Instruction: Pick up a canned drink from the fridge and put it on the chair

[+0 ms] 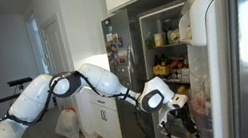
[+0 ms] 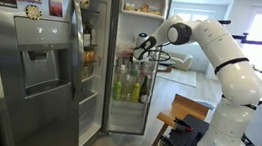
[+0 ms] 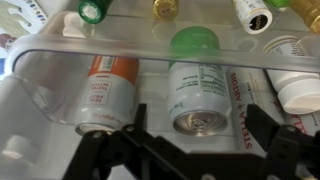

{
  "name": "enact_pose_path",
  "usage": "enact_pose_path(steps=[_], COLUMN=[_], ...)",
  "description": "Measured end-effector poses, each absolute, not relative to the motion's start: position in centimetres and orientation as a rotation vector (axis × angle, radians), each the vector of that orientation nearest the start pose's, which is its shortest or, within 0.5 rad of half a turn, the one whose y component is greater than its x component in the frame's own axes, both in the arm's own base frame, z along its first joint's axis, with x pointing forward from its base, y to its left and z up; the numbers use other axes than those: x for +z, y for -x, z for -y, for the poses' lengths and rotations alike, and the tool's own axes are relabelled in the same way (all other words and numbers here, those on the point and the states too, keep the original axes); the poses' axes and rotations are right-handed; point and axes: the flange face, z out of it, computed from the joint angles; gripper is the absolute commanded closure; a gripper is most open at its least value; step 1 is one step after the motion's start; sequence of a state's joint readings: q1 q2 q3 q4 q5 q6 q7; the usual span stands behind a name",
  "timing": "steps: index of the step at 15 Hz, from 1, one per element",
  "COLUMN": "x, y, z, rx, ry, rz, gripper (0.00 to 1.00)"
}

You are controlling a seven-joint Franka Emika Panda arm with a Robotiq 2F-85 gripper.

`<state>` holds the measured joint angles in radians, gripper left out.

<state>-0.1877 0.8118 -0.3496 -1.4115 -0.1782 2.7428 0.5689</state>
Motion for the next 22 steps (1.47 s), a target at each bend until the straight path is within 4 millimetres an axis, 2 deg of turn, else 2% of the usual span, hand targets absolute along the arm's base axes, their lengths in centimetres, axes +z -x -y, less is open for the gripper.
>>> enact_pose_path(steps=[5, 15, 22], x=[28.6, 26.0, 24.9], y=[-70.1, -70.5, -70.3], z=[33.4, 33.2, 34.0], rx=[-1.016, -1.106, -1.160], ry=[3.058, 3.057, 3.065], rz=[-1.267, -1.194, -1.174], gripper=[0.00, 0.00, 0.00])
